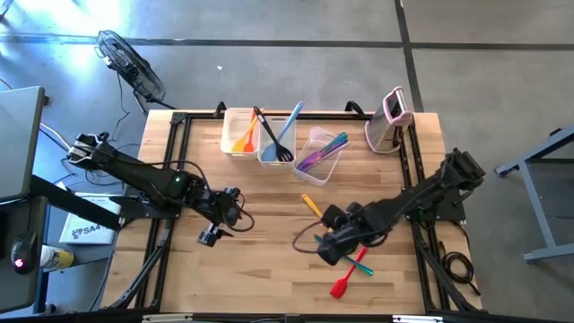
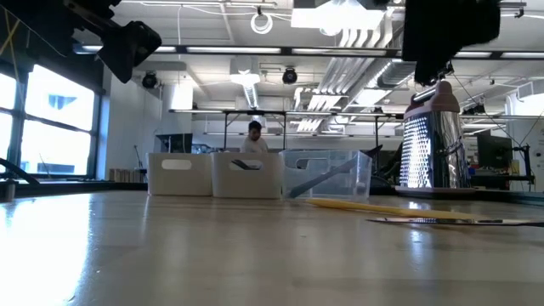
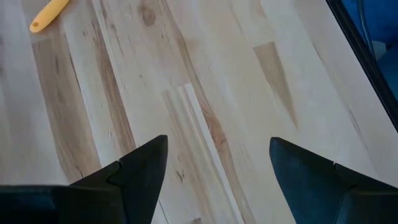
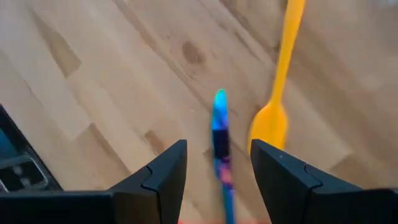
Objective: Pick & Place Kitchen Items
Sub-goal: Put the yellow spatula into the left white bin
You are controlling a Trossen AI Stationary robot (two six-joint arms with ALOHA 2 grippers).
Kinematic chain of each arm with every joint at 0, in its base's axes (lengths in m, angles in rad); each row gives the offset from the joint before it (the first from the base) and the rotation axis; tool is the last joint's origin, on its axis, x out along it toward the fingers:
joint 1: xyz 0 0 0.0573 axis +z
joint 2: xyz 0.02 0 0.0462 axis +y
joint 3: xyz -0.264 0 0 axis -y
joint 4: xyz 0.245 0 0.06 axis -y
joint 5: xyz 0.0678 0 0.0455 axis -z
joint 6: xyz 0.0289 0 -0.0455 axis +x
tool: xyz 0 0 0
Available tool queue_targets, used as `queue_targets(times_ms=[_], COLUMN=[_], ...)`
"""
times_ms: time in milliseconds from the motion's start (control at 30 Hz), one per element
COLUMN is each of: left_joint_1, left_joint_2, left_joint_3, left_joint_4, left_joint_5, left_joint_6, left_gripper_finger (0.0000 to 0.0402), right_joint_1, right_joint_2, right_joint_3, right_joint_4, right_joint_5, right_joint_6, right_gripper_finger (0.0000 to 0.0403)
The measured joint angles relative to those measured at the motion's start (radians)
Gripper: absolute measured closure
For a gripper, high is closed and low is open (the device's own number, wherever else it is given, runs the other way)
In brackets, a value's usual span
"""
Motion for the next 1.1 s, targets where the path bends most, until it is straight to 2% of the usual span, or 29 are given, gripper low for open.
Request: queue_targets(times_ms=[167,333,567,1100], left_joint_1=[0.000,0.000,0.000,0.000], left_joint_2=[0.000,0.000,0.000,0.001], left_joint_3=[0.000,0.000,0.000,0.000], left_joint_4=[0.027,0.037,0.041,0.065], left_joint_5=[-0.001,-0.001,-0.003,-0.011], left_joint_6=[0.013,0.033,0.086,0.119], left_gripper_finger=[0.0126,0.0126,0.0126,0.0126], right_joint_1=[-0.078,-0.132,-0.136,-0.192], right_joint_2=[0.009,0.009,0.032,0.211], right_joint_3=[-0.127,-0.193,-0.214,-0.215], right_joint_4=[0.139,0.129,0.146,0.176], right_joint_5=[-0.103,-0.182,-0.192,-0.218], right_joint_6=[0.095,0.152,0.143,-0.025], right_gripper_finger=[0.0232,0.0232,0.0232,0.0232])
